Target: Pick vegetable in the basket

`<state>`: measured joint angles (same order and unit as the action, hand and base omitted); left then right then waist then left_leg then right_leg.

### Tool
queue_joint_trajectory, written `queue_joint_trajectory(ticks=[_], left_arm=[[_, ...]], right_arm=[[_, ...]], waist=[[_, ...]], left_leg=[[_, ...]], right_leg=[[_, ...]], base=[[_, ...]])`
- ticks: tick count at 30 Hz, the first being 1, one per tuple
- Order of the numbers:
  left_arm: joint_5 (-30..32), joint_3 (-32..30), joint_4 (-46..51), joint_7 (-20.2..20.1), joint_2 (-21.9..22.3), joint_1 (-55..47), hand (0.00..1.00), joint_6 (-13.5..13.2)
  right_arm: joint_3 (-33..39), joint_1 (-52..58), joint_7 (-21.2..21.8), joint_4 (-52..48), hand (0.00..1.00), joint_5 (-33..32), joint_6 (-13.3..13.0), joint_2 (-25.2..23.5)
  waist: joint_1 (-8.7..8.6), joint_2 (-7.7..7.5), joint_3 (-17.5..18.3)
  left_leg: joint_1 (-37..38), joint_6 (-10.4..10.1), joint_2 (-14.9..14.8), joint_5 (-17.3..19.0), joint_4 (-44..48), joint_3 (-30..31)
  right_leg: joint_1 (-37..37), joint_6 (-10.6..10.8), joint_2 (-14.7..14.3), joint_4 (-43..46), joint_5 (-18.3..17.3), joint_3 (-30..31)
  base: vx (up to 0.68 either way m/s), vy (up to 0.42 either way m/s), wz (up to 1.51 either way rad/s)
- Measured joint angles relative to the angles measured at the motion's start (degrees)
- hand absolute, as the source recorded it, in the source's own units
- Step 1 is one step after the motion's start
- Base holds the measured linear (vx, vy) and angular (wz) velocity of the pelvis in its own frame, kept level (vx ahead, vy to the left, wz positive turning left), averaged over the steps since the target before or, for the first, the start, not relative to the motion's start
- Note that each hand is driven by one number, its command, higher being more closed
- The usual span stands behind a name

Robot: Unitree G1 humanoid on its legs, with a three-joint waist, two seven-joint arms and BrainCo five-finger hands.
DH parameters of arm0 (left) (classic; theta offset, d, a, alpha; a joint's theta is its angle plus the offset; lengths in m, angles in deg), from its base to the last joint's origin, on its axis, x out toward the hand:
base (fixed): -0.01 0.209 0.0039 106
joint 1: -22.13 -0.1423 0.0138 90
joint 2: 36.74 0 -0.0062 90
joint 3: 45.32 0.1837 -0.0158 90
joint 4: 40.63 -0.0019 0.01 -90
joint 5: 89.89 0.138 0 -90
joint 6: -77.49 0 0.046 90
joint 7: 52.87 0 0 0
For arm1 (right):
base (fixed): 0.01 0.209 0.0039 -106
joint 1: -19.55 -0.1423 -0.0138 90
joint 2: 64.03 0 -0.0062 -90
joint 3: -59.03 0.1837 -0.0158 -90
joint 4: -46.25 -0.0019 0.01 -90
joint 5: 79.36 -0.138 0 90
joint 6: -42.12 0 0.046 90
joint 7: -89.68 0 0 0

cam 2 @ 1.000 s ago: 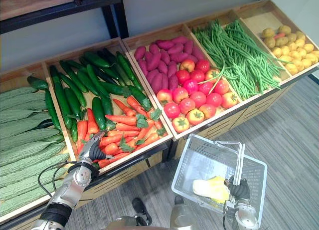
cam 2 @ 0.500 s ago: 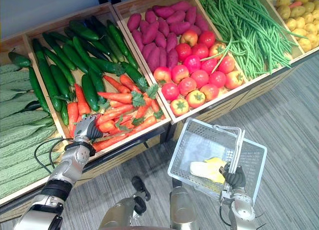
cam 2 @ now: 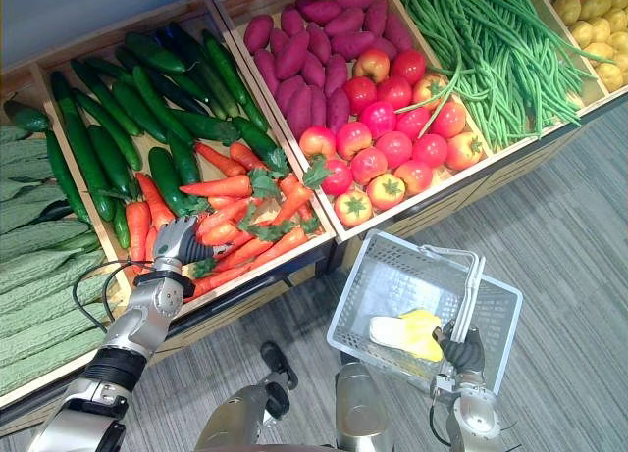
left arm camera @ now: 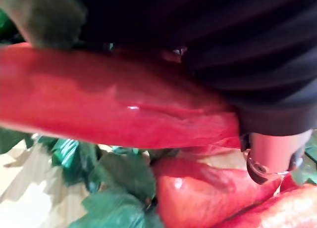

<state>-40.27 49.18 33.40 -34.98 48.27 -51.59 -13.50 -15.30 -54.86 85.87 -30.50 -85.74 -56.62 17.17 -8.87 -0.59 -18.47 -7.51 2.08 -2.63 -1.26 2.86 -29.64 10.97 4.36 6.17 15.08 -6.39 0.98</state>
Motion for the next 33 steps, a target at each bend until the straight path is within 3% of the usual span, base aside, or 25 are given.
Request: queue_joint_trajectory(ticks=[10,16,18,22,26,27,29,30,32,33], left_arm=[[-4.5,-3.6,16.4,4.0,8.1,-6.4,1.00,-0.2],[-16.3,-4.7,26.2,6.0,15.5,-14.6,1.00,-4.3],[-22.4,-3.9,27.9,5.8,17.0,-16.2,1.00,-6.4],[-28.9,-0.1,30.0,4.4,17.5,-17.3,1.00,-8.2],[-31.3,5.2,32.2,3.3,18.2,-17.1,1.00,-8.4],[-31.4,5.8,32.4,3.3,18.7,-17.0,1.00,-8.5],[-31.7,8.4,32.4,3.0,19.1,-16.6,1.00,-8.8],[-31.7,8.7,32.4,2.3,19.0,-16.5,1.00,-8.9],[-32.1,9.2,31.2,2.1,19.1,-15.2,1.00,-9.0],[-32.1,9.2,31.0,2.1,19.1,-14.6,1.00,-9.0]], right_arm=[[0.9,-0.1,0.0,2.3,1.00,0.0,-0.8,-0.1],[2.6,-0.2,-0.3,2.2,1.00,0.2,-0.5,-0.2],[2.6,-0.9,-0.6,1.9,1.00,0.2,0.3,-0.2],[2.5,-2.2,-1.4,-1.7,1.00,0.2,1.0,-0.8],[2.2,0.2,-2.2,-10.5,1.00,0.2,1.4,-3.1],[2.1,0.5,-2.2,-11.6,1.00,0.2,1.4,-3.5],[0.7,0.4,-2.4,-14.0,1.00,0.2,1.5,-4.5],[-0.3,0.2,-2.5,-14.9,1.00,0.2,1.5,-4.8],[-1.1,-1.2,-2.4,-15.1,1.00,0.3,1.5,-4.5],[-1.2,-1.7,-2.4,-15.1,1.00,0.3,1.5,-4.4]], waist=[[-0.05,1.07,0.7],[0.12,1.61,4.1],[0.19,1.59,4.8],[0.16,1.64,5.4],[-0.07,1.46,5.5],[0.01,1.47,5.5],[0.24,1.30,6.2],[0.11,1.09,6.3],[-0.04,1.09,6.6],[-0.01,1.07,6.6]], left_leg=[[2.8,-0.1,1.7,-0.9,-3.3,1.2],[5.4,0.4,1.6,-1.2,-4.5,-0.6],[6.9,0.3,1.3,-0.8,-4.7,-2.3],[7.9,-0.6,0.0,1.4,-3.5,-8.4],[8.3,-1.2,-2.9,5.8,2.9,-15.9],[8.3,-1.1,-3.7,6.6,3.9,-17.1],[8.9,-1.6,-6.2,9.0,6.6,-23.0],[9.5,-2.5,-7.0,9.9,7.5,-25.5],[11.9,-4.3,-8.5,10.9,8.5,-31.5],[12.4,-4.7,-8.7,11.1,8.7,-32.8]], right_leg=[[-2.7,0.3,0.5,-1.5,0.1,-0.9],[-4.2,0.7,0.0,-3.3,0.5,0.9],[-4.8,0.8,-0.4,-3.5,0.6,2.5],[-4.1,1.2,-1.9,-5.2,2.6,8.3],[-2.8,1.8,-3.3,-5.1,3.9,14.2],[-2.4,1.7,-3.1,-5.2,3.3,13.2],[0.4,-1.4,0.8,-4.0,2.5,0.9],[1.3,-2.9,3.3,-2.8,2.5,-6.5],[1.8,-9.0,10.8,1.7,2.0,-27.5],[1.5,-10.1,12.5,2.8,2.7,-32.0]], base=[[0.04,0.006,0.05],[0.05,-0.014,-0.16],[0.01,-0.023,-0.40],[-0.03,-0.017,-0.76],[-0.02,-0.010,-0.94],[-0.02,-0.004,-1.23],[0.00,0.029,-1.36],[0.06,0.030,-1.48],[0.11,-0.024,-1.51],[0.14,-0.073,-1.50]])
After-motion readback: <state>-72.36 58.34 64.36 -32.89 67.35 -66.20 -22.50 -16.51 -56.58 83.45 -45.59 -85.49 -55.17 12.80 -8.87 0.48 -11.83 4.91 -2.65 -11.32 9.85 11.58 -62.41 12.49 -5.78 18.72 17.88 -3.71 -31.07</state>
